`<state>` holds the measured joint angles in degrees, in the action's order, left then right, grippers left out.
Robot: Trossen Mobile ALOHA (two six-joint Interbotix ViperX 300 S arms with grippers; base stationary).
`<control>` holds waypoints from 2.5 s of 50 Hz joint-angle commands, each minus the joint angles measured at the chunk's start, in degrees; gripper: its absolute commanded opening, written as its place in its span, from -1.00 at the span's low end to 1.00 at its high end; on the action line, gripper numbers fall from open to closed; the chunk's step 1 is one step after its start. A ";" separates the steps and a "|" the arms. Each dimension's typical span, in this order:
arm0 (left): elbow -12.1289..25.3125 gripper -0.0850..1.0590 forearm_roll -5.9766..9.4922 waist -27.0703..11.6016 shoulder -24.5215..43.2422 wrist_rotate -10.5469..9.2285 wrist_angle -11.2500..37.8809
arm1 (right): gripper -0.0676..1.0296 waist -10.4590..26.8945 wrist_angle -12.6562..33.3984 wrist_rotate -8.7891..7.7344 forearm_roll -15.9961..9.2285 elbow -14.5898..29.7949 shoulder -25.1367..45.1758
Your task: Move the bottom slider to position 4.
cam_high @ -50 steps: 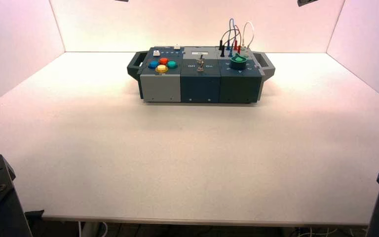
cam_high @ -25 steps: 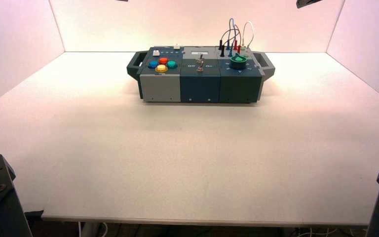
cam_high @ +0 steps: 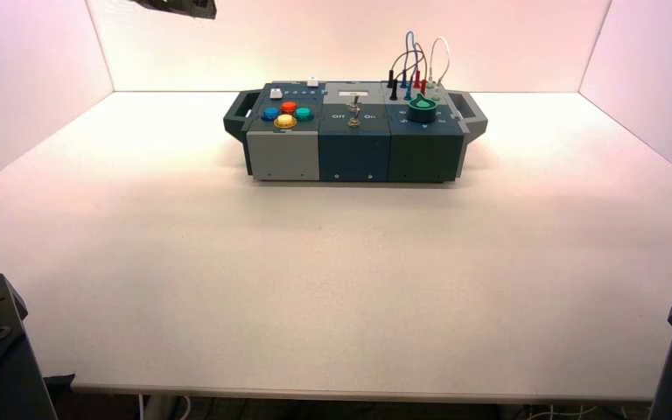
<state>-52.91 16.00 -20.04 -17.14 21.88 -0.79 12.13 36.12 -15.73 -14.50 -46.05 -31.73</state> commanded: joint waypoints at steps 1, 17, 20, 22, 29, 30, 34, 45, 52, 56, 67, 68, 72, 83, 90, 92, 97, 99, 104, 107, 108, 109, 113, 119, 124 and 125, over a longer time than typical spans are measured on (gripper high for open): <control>2.72 -0.74 0.09 0.18 0.26 -0.09 1.58 | -0.92 0.62 2.46 0.00 -0.44 2.64 0.00; 10.55 -0.92 0.26 0.35 8.09 -0.09 10.46 | -0.92 4.48 10.81 -0.53 -1.85 5.80 -0.09; 11.69 -0.92 0.44 0.35 9.58 -0.18 10.46 | -0.92 5.19 11.60 -0.62 -1.85 6.50 -0.09; 12.22 -0.92 0.62 0.44 10.37 -0.18 10.46 | -0.92 5.54 12.13 -0.62 -1.93 6.86 -0.09; 15.21 -0.92 1.49 1.32 14.15 -0.44 10.81 | -0.92 6.33 14.33 -0.97 -1.93 8.79 0.26; 15.56 -0.92 1.49 1.41 14.41 -0.62 10.81 | -0.92 6.42 14.50 -1.05 -1.93 8.88 0.35; 17.67 -0.92 1.49 1.93 16.70 -1.41 11.69 | -0.92 7.03 15.12 -1.41 -1.93 9.67 0.70; 24.17 -0.92 1.49 3.78 22.94 -2.11 17.05 | -0.92 9.84 15.38 -1.76 -1.93 11.07 1.85; 26.98 -0.92 1.49 4.83 26.02 -2.11 19.07 | -0.92 10.28 15.03 -1.76 -1.93 11.25 2.46; 28.30 -0.92 1.49 5.01 27.60 -1.93 19.60 | -0.92 10.28 14.77 -2.11 -1.93 11.16 2.64; 30.85 -0.92 1.49 5.01 31.46 -1.85 19.78 | -0.92 10.28 14.94 -3.08 -1.93 11.07 2.72; 31.11 -0.92 1.49 5.01 31.73 -1.85 19.78 | -0.92 10.28 15.03 -3.08 -1.93 11.07 2.72; 31.73 -0.92 1.41 5.01 32.61 -1.85 19.51 | -0.92 10.28 15.21 -3.08 -1.93 11.25 2.72; 33.57 -0.92 1.49 5.19 34.89 -1.76 19.25 | -0.92 10.37 15.29 -3.08 -1.93 11.25 2.90; 34.63 -0.92 1.76 5.10 36.39 -1.76 19.25 | -0.92 10.37 14.94 -3.69 -1.93 10.99 3.08; 35.16 -0.92 1.76 5.10 36.83 -1.76 19.25 | -0.92 10.37 14.59 -3.96 -1.93 10.90 3.08; 35.77 -0.92 1.76 5.10 37.18 -1.76 19.25 | -0.92 10.28 13.54 -4.22 -1.93 10.81 2.99; 36.04 -0.92 1.76 5.10 37.18 -1.76 19.25 | -0.92 10.28 13.01 -4.22 -1.93 10.81 2.90; 36.65 -0.92 1.76 4.83 37.09 -1.85 19.25 | -0.92 10.28 12.39 -4.22 -1.93 10.81 2.99; 37.09 -0.92 1.76 4.57 37.27 -1.93 19.25 | -0.92 10.28 12.22 -4.22 -1.93 10.90 3.16; 37.18 -0.92 1.85 4.48 37.35 -1.93 19.25 | -0.92 10.28 12.22 -4.22 -1.93 10.81 3.16; 37.27 -0.92 1.85 4.39 37.35 -1.93 19.25 | -0.92 10.28 12.22 -4.22 -1.93 10.81 3.25; 37.79 -0.92 1.85 4.04 37.88 -2.02 19.25 | -0.92 10.28 11.78 -4.22 -1.93 10.81 3.25; 38.58 -0.92 2.02 3.43 38.76 -2.11 19.78 | -0.92 10.28 10.37 -4.04 -1.93 10.37 3.16; 38.76 -0.92 2.37 3.16 39.11 -2.11 19.86 | -0.92 10.28 9.67 -4.04 -1.93 10.11 3.16; 38.67 -0.92 2.46 3.16 39.11 -2.11 19.86 | -0.92 10.28 9.49 -3.96 -2.02 10.02 3.16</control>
<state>-15.64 18.11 -16.52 23.20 19.95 19.25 22.15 46.58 -19.42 -16.17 -36.74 -28.21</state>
